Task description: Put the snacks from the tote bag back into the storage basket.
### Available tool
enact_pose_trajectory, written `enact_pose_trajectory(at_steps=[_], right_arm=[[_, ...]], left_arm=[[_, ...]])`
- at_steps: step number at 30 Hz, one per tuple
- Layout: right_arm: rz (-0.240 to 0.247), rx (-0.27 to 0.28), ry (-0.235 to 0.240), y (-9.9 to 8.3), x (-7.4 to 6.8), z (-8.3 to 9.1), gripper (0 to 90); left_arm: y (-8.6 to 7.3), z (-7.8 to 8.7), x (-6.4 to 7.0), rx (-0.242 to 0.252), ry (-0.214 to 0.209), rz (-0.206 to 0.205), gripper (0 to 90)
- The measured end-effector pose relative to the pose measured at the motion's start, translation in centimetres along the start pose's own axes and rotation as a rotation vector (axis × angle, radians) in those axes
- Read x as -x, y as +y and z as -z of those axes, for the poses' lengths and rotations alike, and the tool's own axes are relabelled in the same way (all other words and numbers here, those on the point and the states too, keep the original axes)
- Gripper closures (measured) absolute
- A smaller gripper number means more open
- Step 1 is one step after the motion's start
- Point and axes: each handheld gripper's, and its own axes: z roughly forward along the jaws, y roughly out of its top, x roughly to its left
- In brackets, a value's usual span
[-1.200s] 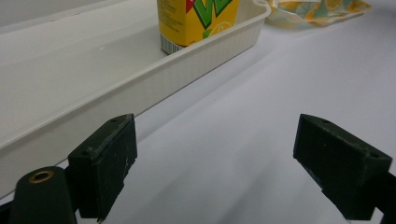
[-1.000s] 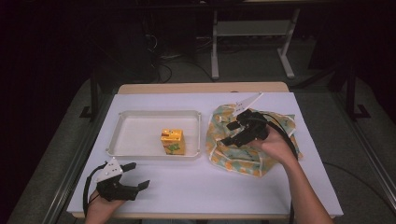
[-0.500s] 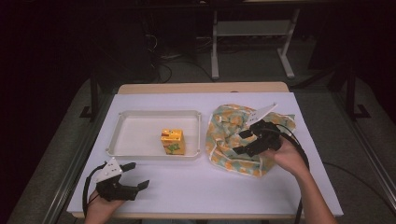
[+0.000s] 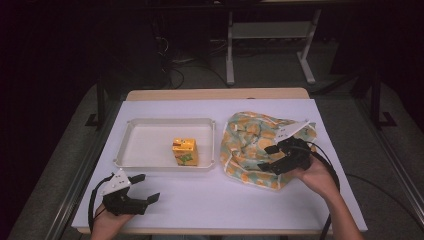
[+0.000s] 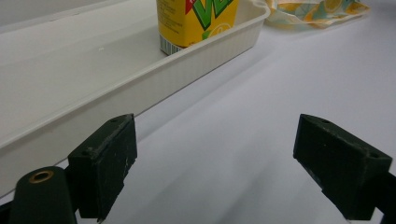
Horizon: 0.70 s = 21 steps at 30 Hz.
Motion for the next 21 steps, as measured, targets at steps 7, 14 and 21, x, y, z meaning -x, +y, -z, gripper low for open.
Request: enact_pose_trajectory(at_steps=[7, 14, 21], right_arm=[[-0.014, 0.008, -0.004, -1.7, -0.5, 0.6, 32.2], [-0.029, 0.013, -0.015, -3.4, -0.8, 0.9, 31.8], [-0.056, 0.020, -0.016, -5.1, -1.1, 0.9, 31.4]], left_arm=[[0.0, -0.1, 0.1, 0.000, 0.000, 0.010, 13.2], [0.0, -0.2, 0.1, -0.011, -0.002, 0.009, 13.2], [-0.1, -0.1, 0.1, 0.001, 0.009, 0.011, 13.2]])
